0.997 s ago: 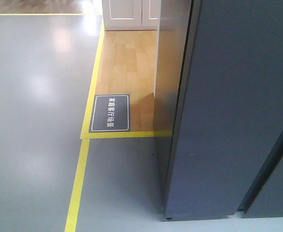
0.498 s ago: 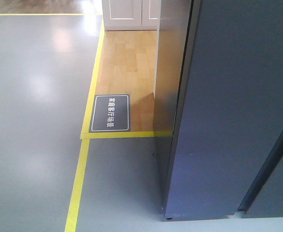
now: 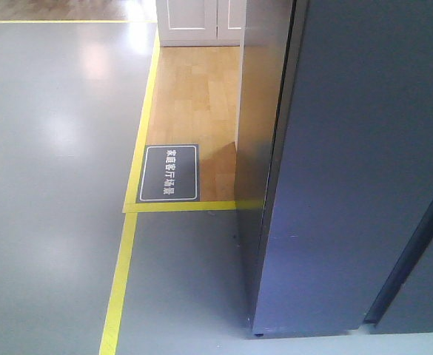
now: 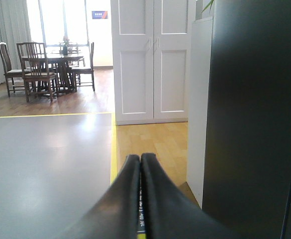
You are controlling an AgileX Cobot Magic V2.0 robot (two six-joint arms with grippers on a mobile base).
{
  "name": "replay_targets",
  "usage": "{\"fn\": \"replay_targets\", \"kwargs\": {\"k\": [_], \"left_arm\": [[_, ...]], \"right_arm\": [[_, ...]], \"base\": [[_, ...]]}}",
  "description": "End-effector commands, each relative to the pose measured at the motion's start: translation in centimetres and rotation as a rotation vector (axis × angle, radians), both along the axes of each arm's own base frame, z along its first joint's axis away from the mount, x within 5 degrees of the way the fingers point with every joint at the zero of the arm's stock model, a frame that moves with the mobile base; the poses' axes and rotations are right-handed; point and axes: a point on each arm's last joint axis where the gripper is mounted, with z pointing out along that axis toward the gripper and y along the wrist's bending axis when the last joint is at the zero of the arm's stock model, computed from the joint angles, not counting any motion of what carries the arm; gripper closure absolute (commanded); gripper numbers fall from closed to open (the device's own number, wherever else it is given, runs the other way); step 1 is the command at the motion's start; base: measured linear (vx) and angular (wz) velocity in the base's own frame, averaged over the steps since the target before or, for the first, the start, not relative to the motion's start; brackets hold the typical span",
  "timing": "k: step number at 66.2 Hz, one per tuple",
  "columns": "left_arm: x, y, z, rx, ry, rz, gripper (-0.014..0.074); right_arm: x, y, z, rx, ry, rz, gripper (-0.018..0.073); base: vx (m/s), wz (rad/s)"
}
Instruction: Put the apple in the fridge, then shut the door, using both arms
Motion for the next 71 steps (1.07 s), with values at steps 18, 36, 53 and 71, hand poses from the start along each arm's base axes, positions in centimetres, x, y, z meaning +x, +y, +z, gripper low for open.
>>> {"fn": "replay_targets", "kwargs": {"k": [18,36,53,71], "left_arm": [[-0.28,-0.03,1.31,-0.015,-0.106,-0.009,0.0603],[-0.28,-0.03,1.31,-0.015,-0.106,-0.009,0.0603],[-0.28,-0.03,1.31,-0.015,-0.106,-0.009,0.0603],[-0.28,-0.03,1.31,-0.015,-0.106,-0.009,0.0603]], "right_arm": [[-0.2,0.0,0.79,-0.006,-0.084,0.0,0.0562],[-0.21,0.0,0.79,-0.008,-0.084,0.0,0.0562],[-0.21,0.0,0.79,-0.008,-0.084,0.0,0.0562],[-0.21,0.0,0.79,-0.008,-0.084,0.0,0.0562]], "base": [[0.0,0.0],[0.0,0.0],[0.0,0.0],[0.0,0.0]]}}
